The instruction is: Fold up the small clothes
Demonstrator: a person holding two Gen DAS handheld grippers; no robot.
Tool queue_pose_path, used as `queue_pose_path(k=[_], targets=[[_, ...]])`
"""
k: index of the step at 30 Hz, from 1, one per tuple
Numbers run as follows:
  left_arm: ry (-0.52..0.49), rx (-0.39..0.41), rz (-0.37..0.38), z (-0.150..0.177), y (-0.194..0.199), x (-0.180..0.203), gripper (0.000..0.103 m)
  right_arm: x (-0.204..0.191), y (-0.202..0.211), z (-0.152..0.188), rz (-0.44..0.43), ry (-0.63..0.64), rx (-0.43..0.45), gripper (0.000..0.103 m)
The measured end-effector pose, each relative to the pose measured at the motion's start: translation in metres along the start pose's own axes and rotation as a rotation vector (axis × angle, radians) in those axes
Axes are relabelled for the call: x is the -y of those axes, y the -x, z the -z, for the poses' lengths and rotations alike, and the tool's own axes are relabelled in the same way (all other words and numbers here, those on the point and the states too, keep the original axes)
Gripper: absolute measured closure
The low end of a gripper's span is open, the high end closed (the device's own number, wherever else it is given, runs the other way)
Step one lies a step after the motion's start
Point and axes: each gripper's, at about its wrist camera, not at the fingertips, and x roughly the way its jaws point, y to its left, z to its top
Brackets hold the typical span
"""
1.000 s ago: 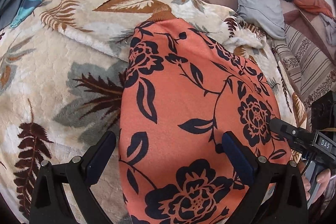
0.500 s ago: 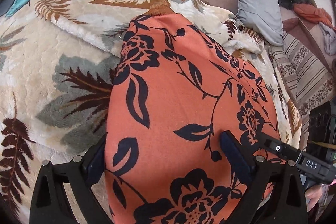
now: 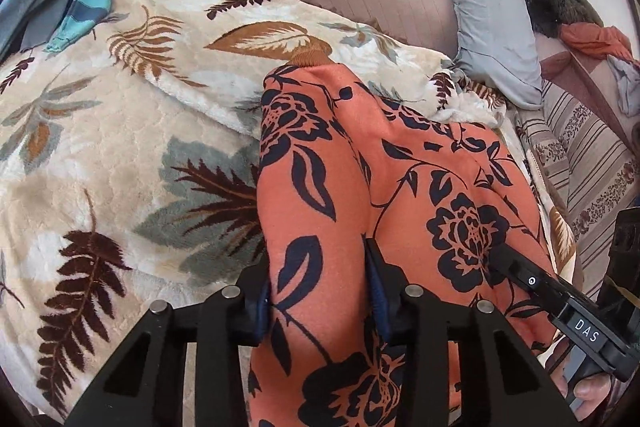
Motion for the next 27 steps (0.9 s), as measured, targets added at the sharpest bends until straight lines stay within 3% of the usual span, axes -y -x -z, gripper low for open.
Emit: queue_pose_path(k=[6,12,13,15,17,19,21,24,27], targets=[[0.015,0.088,-0.017,0.003,0.045,-0.021,0.063,-0.048,0.008,0.003,-0.038,0.118,0.08,0.076],[0.013,0.2,-0.03,0.001,0.091,-0.042,0.069,-0.096,0.008,-0.003,-0.148,0.17,0.174,0.077],[0.001,0.223,-0.015,-0.002,0.099,-0.043,0.076,-0.101,0.005,-0.005,-0.184,0.156,0.172,0.077],[-0.031,0.268,-0.013,-0.007,0.111,-0.041,0.077,-0.113,-0.008,-0.007,-0.226,0.148,0.15,0.077],[-0.081,0.305,-0.094,-0.012,0.115,-0.037,0.077,-0.129,-0.027,-0.004,-0.242,0.173,0.109,0.077],[-0.082,0.297,-0.131,-0.016,0.109,-0.044,0.077,-0.138,-0.042,0.0,-0.221,0.186,0.092,0.077],[-0.017,0.253,-0.127,-0.015,0.099,-0.065,0.075,-0.13,-0.058,0.0,-0.17,0.163,0.045,0.077],[0.09,0.174,-0.133,-0.007,0.078,-0.101,0.051,-0.106,-0.068,-0.004,-0.064,0.123,0.002,0.077],[0.165,0.131,-0.146,0.003,0.061,-0.127,0.047,-0.083,-0.071,-0.007,-0.05,0.052,-0.036,0.077]])
